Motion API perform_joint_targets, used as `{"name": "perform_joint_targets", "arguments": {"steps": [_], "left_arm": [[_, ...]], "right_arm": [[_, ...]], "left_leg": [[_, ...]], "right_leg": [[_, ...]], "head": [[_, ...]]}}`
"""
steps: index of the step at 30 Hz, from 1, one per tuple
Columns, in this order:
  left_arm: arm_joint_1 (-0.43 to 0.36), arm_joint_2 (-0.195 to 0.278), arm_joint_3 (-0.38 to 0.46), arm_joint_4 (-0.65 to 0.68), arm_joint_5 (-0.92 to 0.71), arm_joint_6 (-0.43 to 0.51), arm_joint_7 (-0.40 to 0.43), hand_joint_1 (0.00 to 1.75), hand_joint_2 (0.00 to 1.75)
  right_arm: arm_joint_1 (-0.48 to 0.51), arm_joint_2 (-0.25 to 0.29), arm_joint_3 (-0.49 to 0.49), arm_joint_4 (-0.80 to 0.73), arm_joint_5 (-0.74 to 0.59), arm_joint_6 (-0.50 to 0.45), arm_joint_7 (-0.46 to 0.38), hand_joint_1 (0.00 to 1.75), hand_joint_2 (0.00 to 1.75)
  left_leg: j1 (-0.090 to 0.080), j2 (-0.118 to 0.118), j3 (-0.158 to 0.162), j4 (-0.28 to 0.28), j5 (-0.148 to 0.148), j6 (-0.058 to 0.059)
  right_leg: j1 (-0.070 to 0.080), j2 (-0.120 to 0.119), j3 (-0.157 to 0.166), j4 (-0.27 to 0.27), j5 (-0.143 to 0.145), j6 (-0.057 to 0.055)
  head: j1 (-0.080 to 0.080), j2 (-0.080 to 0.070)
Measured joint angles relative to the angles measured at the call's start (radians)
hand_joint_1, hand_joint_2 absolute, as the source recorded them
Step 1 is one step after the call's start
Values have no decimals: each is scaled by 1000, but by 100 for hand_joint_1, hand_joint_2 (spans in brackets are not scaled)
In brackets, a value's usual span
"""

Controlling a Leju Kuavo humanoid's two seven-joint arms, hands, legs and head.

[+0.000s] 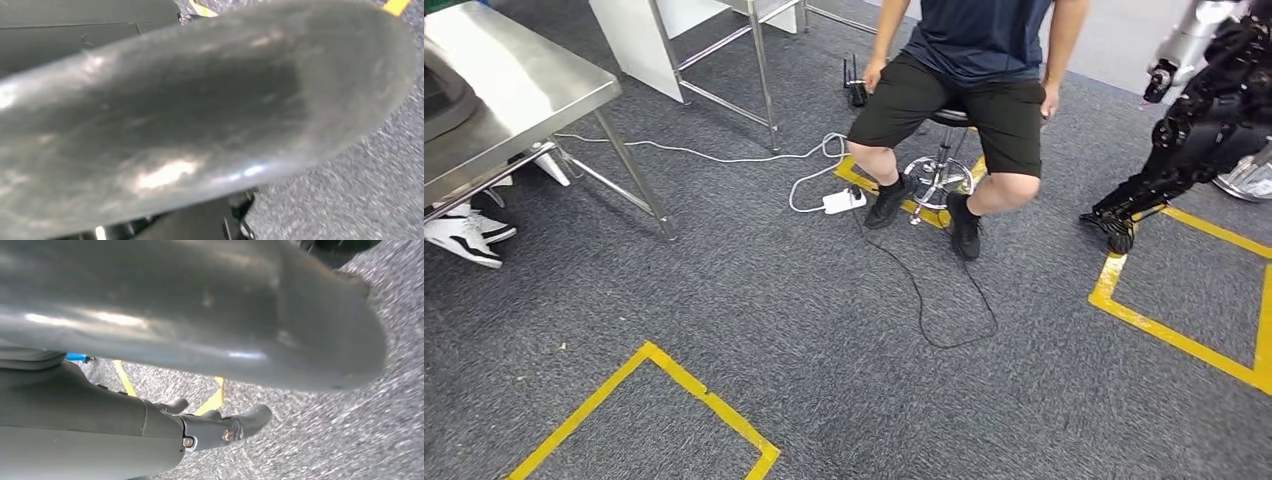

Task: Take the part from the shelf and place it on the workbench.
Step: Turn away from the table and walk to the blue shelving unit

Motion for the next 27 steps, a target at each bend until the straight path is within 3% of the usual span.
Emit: {"name": "perform_joint_targets", "arguments": {"steps": [2,4,6,7,8,10,11,13,14,15,17,19,21,22,23,25,27], "left_arm": [[0,1,2,0,3,-5,0,0,0],[3,3,6,0,4,-6,0,0,0],[6,3,11,0,5,-6,1,0,0],[6,4,12,0,5,-6,1,0,0],[6,4,14,0,5,-6,1,0,0],[7,5,16,0,5,-6,1,0,0],[7,5,17,0,5,-6,1,0,0],[6,6,18,0,5,-6,1,0,0],[4,6,18,0,6,-6,1,0,0],[2,6,19,0,11,-7,1,0,0],[0,6,25,0,26,-8,-2,0,0],[0,6,31,0,36,-4,-8,0,0],[0,6,36,0,37,15,-18,0,0],[0,6,38,0,37,29,-26,0,0],[-1,6,39,0,37,45,-33,0,0],[-3,4,40,0,36,74,-41,0,0],[-3,3,41,0,31,99,-33,0,0]], "right_arm": [[2,0,-3,0,0,1,0,0,0],[2,0,-4,0,1,2,0,0,0],[3,0,-4,0,2,2,-1,0,0],[3,0,-5,0,2,2,-1,0,0],[4,0,-5,0,2,2,-1,0,0],[4,0,-5,0,2,3,-1,0,0],[4,0,-5,0,2,3,-1,0,0],[5,0,-5,0,3,3,-1,0,0],[7,0,-5,0,3,3,-1,0,0],[9,0,-5,0,3,3,-1,0,0],[11,0,-5,0,5,2,-1,0,0],[7,0,-6,0,6,2,-1,0,0],[5,1,-6,0,6,1,-1,0,0],[6,1,-6,0,6,0,-1,0,0],[7,1,-8,0,6,-1,-1,0,0],[7,1,-10,0,8,-3,-1,0,0],[2,0,-10,0,13,-5,-1,0,0]], "left_leg": [[3,-43,-12,44,-36,-6],[4,-91,-68,166,-105,-6],[4,-104,-123,269,-138,-7],[5,-106,-130,273,-124,-7],[7,-109,-117,234,-90,-8],[14,-139,-64,105,-15,-9],[17,-157,-44,54,7,-8],[12,-173,-32,22,10,1],[10,-163,-32,21,12,9],[8,-153,-32,19,15,18],[8,-133,-31,14,20,35],[4,-108,-32,12,19,46],[1,-81,-32,13,17,49],[-1,-68,-32,13,16,49],[-1,-57,-31,13,15,48],[-3,-36,-28,13,11,44],[-7,-16,-22,12,5,33]], "right_leg": [[-10,23,12,-10,9,-15],[-11,47,15,-12,11,-25],[-7,76,16,-11,10,-29],[-7,92,18,-10,10,-30],[-7,109,20,-9,9,-28],[-7,140,22,-2,4,-21],[-6,153,19,4,1,-16],[-6,171,10,8,-1,-4],[-8,179,4,5,1,2],[-9,173,-1,6,2,7],[-6,129,-29,49,-18,9],[-3,81,-91,168,-69,2],[-5,69,-152,285,-106,1],[-6,66,-160,298,-106,6],[-6,62,-144,267,-90,13],[-3,27,-68,125,-42,22],[4,-9,-12,24,-12,17]], "head": [[-4,0],[-8,0],[-9,0],[-9,0],[-9,0],[-10,0],[-10,0],[-10,0],[-10,0],[-10,0],[-6,0],[-3,0],[-3,0],[-3,0],[-3,0],[-2,0],[-3,0]]}}
